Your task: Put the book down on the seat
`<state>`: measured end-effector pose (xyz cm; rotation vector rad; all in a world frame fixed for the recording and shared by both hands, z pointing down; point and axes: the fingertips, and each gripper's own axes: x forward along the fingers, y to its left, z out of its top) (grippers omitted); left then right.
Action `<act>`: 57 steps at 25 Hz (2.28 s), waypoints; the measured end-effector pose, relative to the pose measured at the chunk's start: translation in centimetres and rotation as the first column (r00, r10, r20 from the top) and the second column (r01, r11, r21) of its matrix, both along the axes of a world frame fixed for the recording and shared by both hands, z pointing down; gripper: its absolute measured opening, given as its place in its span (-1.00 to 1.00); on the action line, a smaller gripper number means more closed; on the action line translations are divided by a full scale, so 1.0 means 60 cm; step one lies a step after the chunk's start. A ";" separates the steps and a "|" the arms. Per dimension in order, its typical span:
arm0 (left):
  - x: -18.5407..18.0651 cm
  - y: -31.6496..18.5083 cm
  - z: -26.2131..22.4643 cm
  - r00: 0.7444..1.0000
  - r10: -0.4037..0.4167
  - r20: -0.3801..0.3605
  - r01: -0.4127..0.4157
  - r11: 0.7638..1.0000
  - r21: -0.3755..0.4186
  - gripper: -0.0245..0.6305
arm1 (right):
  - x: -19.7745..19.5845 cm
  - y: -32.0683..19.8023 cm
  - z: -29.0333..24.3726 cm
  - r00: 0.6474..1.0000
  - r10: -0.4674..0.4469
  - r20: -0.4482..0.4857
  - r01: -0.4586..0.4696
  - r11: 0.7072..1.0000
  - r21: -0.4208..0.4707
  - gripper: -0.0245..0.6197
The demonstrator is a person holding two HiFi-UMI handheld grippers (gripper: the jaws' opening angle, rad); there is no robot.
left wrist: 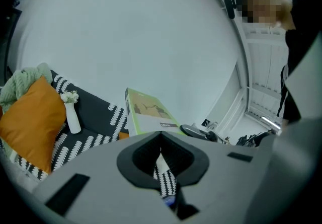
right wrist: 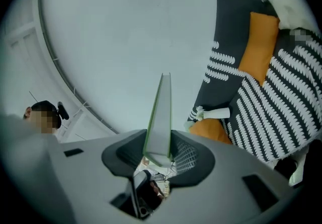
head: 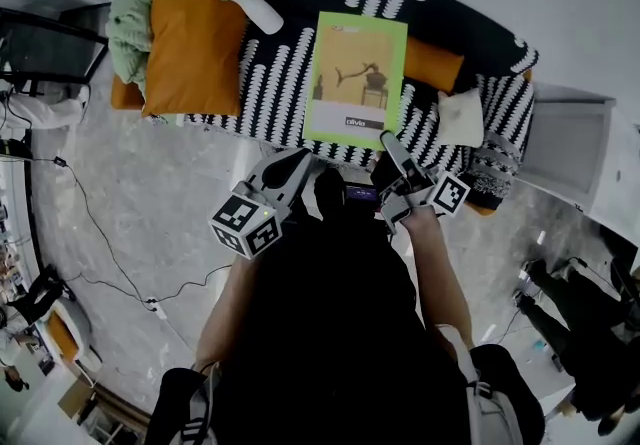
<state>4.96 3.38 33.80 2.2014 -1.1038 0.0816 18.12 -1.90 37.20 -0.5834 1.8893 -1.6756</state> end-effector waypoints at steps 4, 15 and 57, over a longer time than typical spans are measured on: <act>-0.003 -0.012 0.008 1.000 0.009 0.004 -0.009 1.000 -0.003 -0.89 | -0.007 -0.011 0.026 1.000 0.011 -0.021 -0.011 1.000 -0.002 -0.43; 0.016 -0.048 0.002 0.998 -0.014 -0.058 0.014 1.000 -0.002 -0.89 | -0.008 -0.017 0.053 1.000 0.001 -0.024 -0.001 1.000 0.000 -0.43; -0.279 -0.257 0.349 0.998 0.034 -0.048 -0.041 0.988 -0.147 -0.89 | -0.297 -0.159 0.478 0.989 -0.097 -0.111 0.076 0.981 -0.177 -0.43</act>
